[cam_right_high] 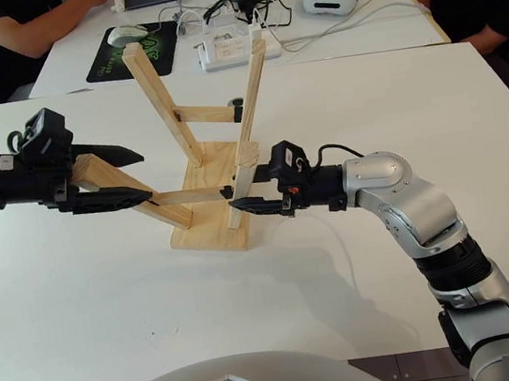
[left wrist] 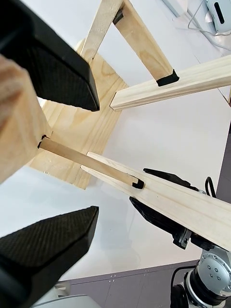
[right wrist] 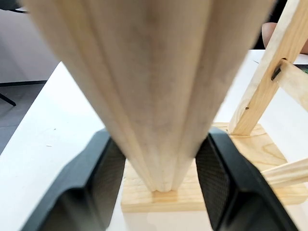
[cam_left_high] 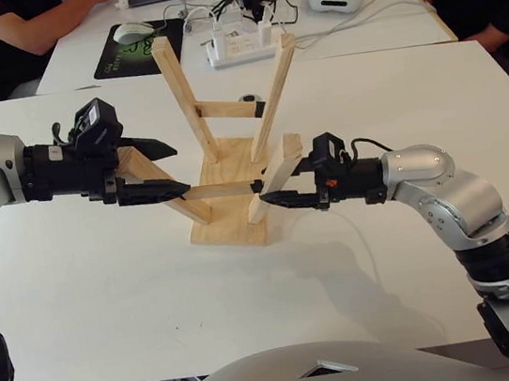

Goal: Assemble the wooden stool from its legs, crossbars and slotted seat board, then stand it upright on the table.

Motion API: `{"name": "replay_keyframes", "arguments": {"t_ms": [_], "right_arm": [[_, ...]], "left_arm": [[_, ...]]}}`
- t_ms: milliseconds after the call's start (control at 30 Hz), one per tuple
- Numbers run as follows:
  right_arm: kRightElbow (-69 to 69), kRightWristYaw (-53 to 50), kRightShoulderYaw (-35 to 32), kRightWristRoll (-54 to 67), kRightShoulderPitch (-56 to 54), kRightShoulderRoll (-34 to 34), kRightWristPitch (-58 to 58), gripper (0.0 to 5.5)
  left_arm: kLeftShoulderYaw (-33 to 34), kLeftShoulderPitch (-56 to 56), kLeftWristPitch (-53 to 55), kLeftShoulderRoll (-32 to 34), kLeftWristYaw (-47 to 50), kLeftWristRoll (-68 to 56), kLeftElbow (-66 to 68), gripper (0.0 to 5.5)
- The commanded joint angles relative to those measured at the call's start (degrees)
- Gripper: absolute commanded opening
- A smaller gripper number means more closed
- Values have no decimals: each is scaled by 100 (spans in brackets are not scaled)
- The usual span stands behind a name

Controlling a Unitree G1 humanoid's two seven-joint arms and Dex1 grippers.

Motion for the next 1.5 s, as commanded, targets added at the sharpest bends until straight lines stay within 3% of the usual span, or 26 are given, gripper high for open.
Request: {"name": "replay_keyframes", "arguments": {"t_ms": [33,133,233,433,633,900,967,1033,1300,1500], "right_arm": [[395,-208,489,-481,213,-77,609,207],[257,-409,465,-522,308,-116,676,206],[-11,-638,465,-475,455,-171,881,206],[-505,-1130,440,-290,427,-101,1449,205],[-755,-1851,152,-129,319,165,2199,205],[-846,-1982,123,-63,291,194,2411,205],[-931,-2335,-31,25,46,480,2770,205],[-972,-2590,-129,44,-81,675,2993,205],[-905,-3002,-49,-153,-156,914,3226,205],[-889,-2907,122,-158,-117,876,3217,205]], "left_arm": [[313,-761,-715,-656,999,435,361,366],[966,-1695,-1138,-1290,2650,856,709,349],[1232,-1647,-1060,-1470,3452,1016,287,339],[1420,-1295,-1139,-1346,3802,1218,101,339],[1590,-2032,-960,-2301,5316,1114,-580,339],[1586,-2050,-821,-2384,5554,1059,-709,339],[364,-18,-557,-3000,6230,1397,-2173,306],[-223,1083,-403,-3211,6521,1489,-3013,277],[-714,1495,-455,-3283,6528,1821,-3502,150],[-650,1542,-492,-3484,6432,1864,-3212,61]]}}
